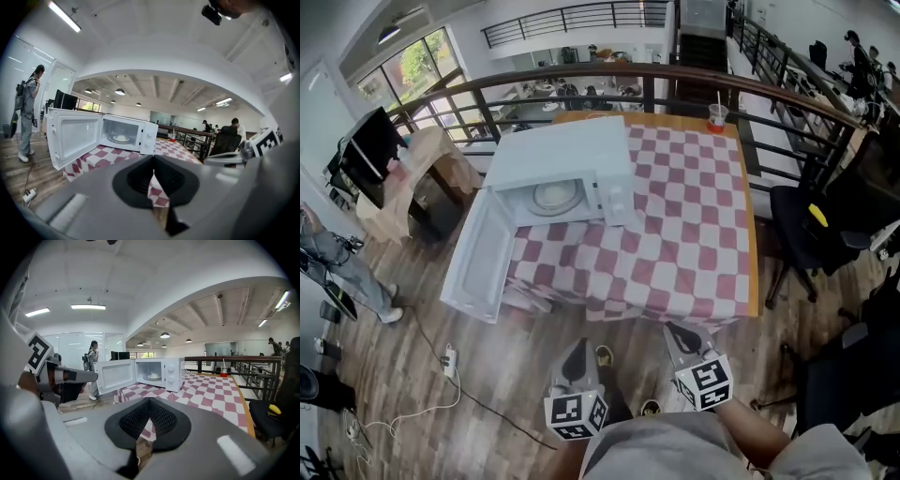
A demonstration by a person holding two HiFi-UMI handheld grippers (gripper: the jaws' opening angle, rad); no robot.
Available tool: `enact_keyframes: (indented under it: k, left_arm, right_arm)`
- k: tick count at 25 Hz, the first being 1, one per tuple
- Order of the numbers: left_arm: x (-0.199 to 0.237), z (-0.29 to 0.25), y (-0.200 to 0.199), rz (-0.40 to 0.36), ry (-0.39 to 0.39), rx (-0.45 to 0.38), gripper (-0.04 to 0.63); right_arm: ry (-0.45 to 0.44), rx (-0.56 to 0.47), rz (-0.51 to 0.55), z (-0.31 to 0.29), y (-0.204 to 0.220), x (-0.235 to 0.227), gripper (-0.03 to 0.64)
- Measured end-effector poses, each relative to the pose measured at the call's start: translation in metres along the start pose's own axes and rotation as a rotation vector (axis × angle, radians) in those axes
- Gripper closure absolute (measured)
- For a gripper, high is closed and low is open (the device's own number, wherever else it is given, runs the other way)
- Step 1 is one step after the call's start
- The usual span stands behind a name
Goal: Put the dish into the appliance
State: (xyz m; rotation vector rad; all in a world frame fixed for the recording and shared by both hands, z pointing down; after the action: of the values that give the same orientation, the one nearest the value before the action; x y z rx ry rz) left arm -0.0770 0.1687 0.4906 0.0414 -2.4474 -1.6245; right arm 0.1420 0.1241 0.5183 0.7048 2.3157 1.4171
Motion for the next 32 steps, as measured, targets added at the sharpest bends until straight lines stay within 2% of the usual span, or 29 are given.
enact_keyframes:
  k: [10,17,25,29,32]
  left_arm:
    - [-0.007,0.04,0.016,-0.009,0.006,0.01,0.584]
    - [0.0,0.055,0.015,0.003,-0.005,0.006,0.584]
    - [0.006,0.061,0.017,0.014,-0.022,0.002,0.584]
    - [0.004,0.061,0.017,0.013,-0.025,0.003,0.584]
    - [0.001,0.057,0.018,0.017,-0.018,0.007,0.584]
  right_arm:
    - [0.06,0.018,-0.014,0.065,0.034,-0.015,0.62]
    - [0.103,0.056,-0.028,0.088,0.039,-0.018,0.62]
    - [0.098,0.07,0.047,0.097,0.041,-0.021,0.619]
    - [0.108,0.084,0.048,0.105,0.047,-0.031,0.618]
    - [0.114,0.095,0.096,0.108,0.048,-0.035,0.62]
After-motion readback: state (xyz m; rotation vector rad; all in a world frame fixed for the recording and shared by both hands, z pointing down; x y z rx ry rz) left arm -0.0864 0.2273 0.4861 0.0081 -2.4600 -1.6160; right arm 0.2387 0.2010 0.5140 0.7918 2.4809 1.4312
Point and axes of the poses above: the fingertips, and each gripper's own axes: z backward along the fingers, x to its left, y out of its underside, the point moved 7 cm from there along z, backward along the fingers, and after that the axes turned 8 degrees about x, right-handed, at the moved point
